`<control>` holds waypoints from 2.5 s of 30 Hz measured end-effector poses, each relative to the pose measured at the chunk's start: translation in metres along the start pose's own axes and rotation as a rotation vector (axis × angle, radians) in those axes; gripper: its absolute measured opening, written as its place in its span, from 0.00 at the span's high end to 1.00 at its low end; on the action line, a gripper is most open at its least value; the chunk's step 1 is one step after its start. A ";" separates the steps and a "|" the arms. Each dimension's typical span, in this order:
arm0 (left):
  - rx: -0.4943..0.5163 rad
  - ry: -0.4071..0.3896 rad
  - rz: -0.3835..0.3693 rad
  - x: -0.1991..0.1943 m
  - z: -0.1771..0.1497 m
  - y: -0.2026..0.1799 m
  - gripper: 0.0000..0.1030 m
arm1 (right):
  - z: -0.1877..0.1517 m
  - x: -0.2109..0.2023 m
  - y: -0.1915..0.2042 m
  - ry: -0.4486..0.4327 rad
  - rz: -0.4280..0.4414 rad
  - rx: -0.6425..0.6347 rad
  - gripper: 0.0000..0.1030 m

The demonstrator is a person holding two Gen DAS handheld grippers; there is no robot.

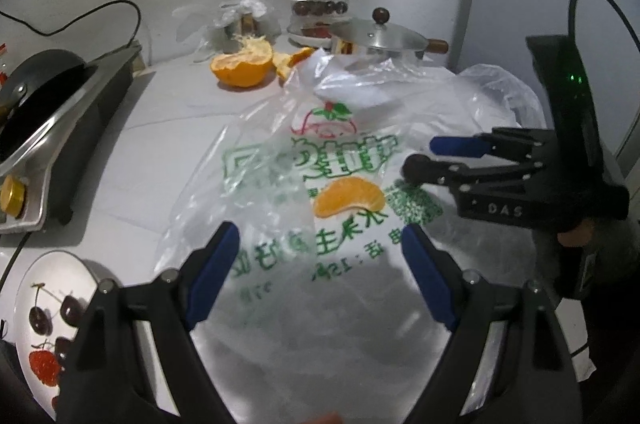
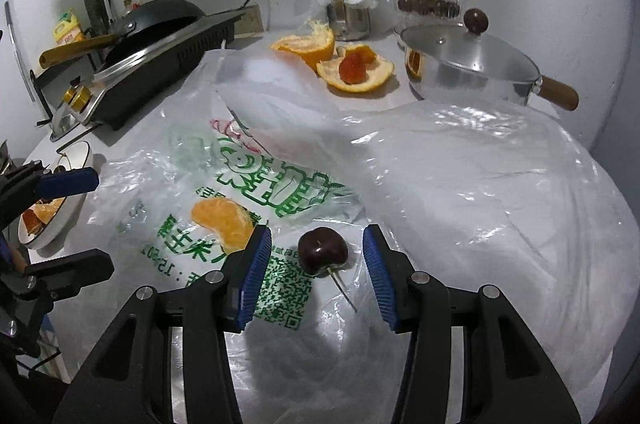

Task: Organize fruits
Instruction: 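Grasp the orange segment with the left tool while the right tool grasps a dark cherry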

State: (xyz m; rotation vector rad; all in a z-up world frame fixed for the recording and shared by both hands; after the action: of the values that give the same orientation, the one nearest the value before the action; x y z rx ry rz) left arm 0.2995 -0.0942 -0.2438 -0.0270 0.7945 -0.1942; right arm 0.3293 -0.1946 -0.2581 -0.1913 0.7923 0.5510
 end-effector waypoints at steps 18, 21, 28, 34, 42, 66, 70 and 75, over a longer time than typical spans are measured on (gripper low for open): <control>0.022 0.053 0.008 0.044 0.014 -0.018 0.18 | -0.003 -0.006 0.003 -0.006 0.050 -0.018 0.71; 0.028 0.059 0.016 0.052 0.017 -0.020 0.18 | 0.000 -0.013 0.001 -0.022 0.056 -0.017 0.71; 0.049 0.097 0.013 0.073 0.018 -0.022 0.18 | 0.003 -0.018 -0.006 -0.042 0.064 -0.004 0.71; 0.082 0.130 0.008 0.085 0.014 -0.024 0.18 | 0.000 -0.017 -0.007 -0.041 0.073 0.006 0.71; 0.099 0.153 0.028 0.099 0.014 -0.021 0.18 | -0.002 -0.017 -0.009 -0.044 0.072 0.019 0.71; 0.091 0.126 -0.036 0.070 0.011 -0.030 0.50 | 0.006 -0.035 -0.010 -0.081 0.041 0.021 0.71; 0.091 0.102 -0.043 0.057 0.014 -0.032 0.50 | 0.008 -0.040 -0.006 -0.088 0.035 0.006 0.71; 0.091 0.094 -0.046 0.049 0.010 -0.035 0.50 | 0.000 -0.031 -0.004 -0.056 0.049 0.023 0.71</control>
State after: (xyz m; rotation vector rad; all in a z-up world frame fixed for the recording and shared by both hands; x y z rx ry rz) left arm 0.3343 -0.1381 -0.2673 0.0498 0.8787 -0.2770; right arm 0.3137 -0.2101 -0.2366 -0.1344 0.7500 0.5910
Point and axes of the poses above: each gripper's, at about its wrist camera, not at the fingertips, and x roughly the way its jaws point, y to its left, z to its top, the point moved 10 cm from there along x, roughly the way its jaws point, and after that the axes turned 5 degrees about -x, right-handed, at the moved point
